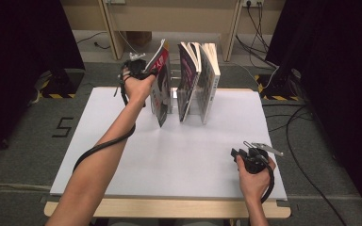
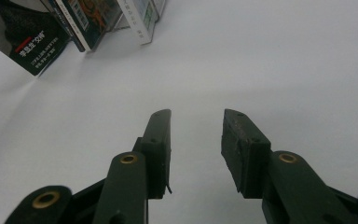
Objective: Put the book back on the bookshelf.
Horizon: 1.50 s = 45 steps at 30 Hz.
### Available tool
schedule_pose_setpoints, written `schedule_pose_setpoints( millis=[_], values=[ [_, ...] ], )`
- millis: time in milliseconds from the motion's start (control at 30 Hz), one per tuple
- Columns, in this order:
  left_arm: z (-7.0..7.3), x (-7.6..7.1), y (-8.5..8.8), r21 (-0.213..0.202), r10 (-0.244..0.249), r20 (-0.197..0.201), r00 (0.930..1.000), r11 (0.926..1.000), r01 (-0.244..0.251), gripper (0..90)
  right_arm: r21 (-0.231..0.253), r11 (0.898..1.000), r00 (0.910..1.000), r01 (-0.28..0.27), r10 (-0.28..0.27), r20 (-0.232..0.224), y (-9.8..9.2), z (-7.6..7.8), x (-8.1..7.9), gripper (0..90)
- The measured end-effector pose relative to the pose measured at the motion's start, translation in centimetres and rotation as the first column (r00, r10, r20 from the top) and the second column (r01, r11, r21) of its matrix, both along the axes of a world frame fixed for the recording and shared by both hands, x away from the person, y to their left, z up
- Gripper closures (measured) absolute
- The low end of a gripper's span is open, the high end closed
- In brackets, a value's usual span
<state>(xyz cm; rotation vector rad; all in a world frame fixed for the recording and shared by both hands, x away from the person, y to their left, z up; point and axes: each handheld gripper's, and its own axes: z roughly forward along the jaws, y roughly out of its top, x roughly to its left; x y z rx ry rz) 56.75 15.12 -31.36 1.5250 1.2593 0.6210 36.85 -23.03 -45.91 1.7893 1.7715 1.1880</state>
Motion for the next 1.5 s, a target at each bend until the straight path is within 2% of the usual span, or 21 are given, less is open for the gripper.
schedule_pose_setpoints(
  millis=[167, 233, 333, 433, 533, 767, 833, 867, 1067, 1400, 1500],
  values=[
    [-0.5, -0.4, 0.3, 0.026, 0.024, 0.076, 0.9968, 0.9993, -0.026, 86.5, 0.000, 1.000, 1.0000, 0.000, 0.000, -0.003, 0.1, 0.0, 0.0, 63.1],
    [-0.8, -0.6, 0.6, 0.021, 0.038, 0.101, 0.9941, 0.9990, -0.040, 86.6, 0.005, 1.000, 1.0000, 0.002, -0.002, -0.007, 0.2, 0.0, 0.0, 63.1],
    [-1.2, -0.7, 0.9, 0.056, 0.062, 0.168, 0.9839, 0.9958, -0.072, 86.6, 0.000, 1.000, 1.0000, 0.002, -0.002, -0.007, 0.2, 0.0, 0.0, 63.1],
    [-1.6, -0.7, 1.2, 0.062, 0.085, 0.202, 0.9758, 0.9931, -0.099, 86.6, -0.006, 1.000, 1.0000, -0.003, 0.003, 0.000, 0.1, -0.1, 0.0, 63.1],
    [-2.1, -0.9, 1.4, 0.045, 0.109, 0.222, 0.9690, 0.9915, -0.122, 86.6, -0.003, 1.000, 1.0000, -0.001, 0.001, -0.005, 0.2, -0.1, 0.0, 63.1],
    [-2.3, -1.5, 1.4, 0.067, 0.127, 0.252, 0.9594, 0.9866, -0.149, 85.9, -0.005, 1.000, 1.0000, -0.002, 0.002, 0.000, 0.1, 0.0, 0.0, 63.1],
    [-2.3, -1.5, 1.4, 0.073, 0.123, 0.252, 0.9598, 0.9866, -0.146, 85.0, -0.004, 1.000, 1.0000, -0.001, 0.001, -0.001, 0.1, 0.0, -0.1, 63.1],
    [-2.2, -1.5, 1.4, 0.059, 0.111, 0.247, 0.9627, 0.9898, -0.130, 84.1, -0.002, 1.000, 1.0000, 0.002, -0.002, -0.001, 0.1, 0.1, -0.1, 63.1],
    [-1.7, -1.5, 1.6, 0.053, 0.111, 0.235, 0.9657, 0.9905, -0.127, 81.4, -0.002, 1.000, 1.0000, 0.001, -0.001, -0.001, 0.2, 0.1, -0.1, 63.1],
    [-1.8, -1.4, 1.6, 0.037, 0.102, 0.194, 0.9756, 0.9931, -0.111, 79.6, -0.004, 1.000, 1.0000, 0.003, -0.003, 0.003, 0.1, 0.1, -0.1, 63.1],
    [-1.9, -1.3, 1.6, 0.029, 0.106, 0.187, 0.9766, 0.9932, -0.113, 76.7, -0.002, 1.000, 1.0000, 0.001, -0.001, -0.004, 0.1, 0.1, -0.1, 63.0]
  ],
)
